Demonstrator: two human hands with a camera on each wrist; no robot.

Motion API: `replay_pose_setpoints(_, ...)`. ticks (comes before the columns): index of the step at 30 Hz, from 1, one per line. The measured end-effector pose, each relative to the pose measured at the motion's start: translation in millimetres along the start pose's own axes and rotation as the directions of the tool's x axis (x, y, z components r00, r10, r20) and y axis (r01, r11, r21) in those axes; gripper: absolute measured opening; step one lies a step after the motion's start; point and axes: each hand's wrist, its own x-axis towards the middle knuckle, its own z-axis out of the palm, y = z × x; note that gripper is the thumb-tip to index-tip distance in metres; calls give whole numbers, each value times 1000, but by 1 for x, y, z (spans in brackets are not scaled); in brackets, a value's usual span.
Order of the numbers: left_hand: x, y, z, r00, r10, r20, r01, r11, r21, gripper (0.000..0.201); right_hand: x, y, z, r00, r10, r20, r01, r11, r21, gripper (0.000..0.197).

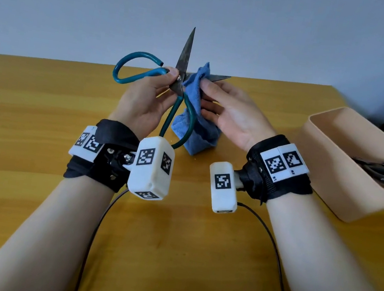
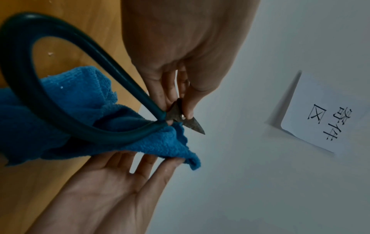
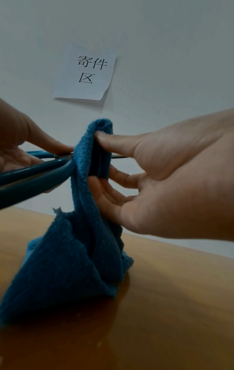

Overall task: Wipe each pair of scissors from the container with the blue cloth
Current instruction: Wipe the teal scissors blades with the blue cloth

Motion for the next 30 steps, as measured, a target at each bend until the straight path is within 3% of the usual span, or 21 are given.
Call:
replay_pose_setpoints(4,1,-1,0,1000,8,3,-8,999,32,3,5,0,-2,999,6,-41,-6,1000,10,14)
replay_pose_setpoints(8,2,-3,1,1000,7,19,-8,998,60,6,7,0,5,998,7,-65,-5,1000,27,34)
replay_pose_setpoints(14,0,-5,1,999,-1,49,-2,998,57,10,9,4,19,993,-53,-106,45,996,-81,16)
replay_pose_setpoints(18,-4,-6,6,995,43,88,-51,994,98,10,7,-3,20,990,-7,-144,12,999,36,1)
replay_pose_setpoints(21,-7,-6,12,994,63,90,-73,992,105,6,6,-8,19,988,-24,-151,40,994,104,16)
replay_pose_setpoints(24,-9,-8,15,993,81,88,-93,985,142,5,5,-10,19,986,-19,-167,45,988,150,20)
replay_pose_setpoints(30,-10,-11,18,993,102,57,-116,929,350,25,3,-11,19,988,-45,-147,72,980,186,7)
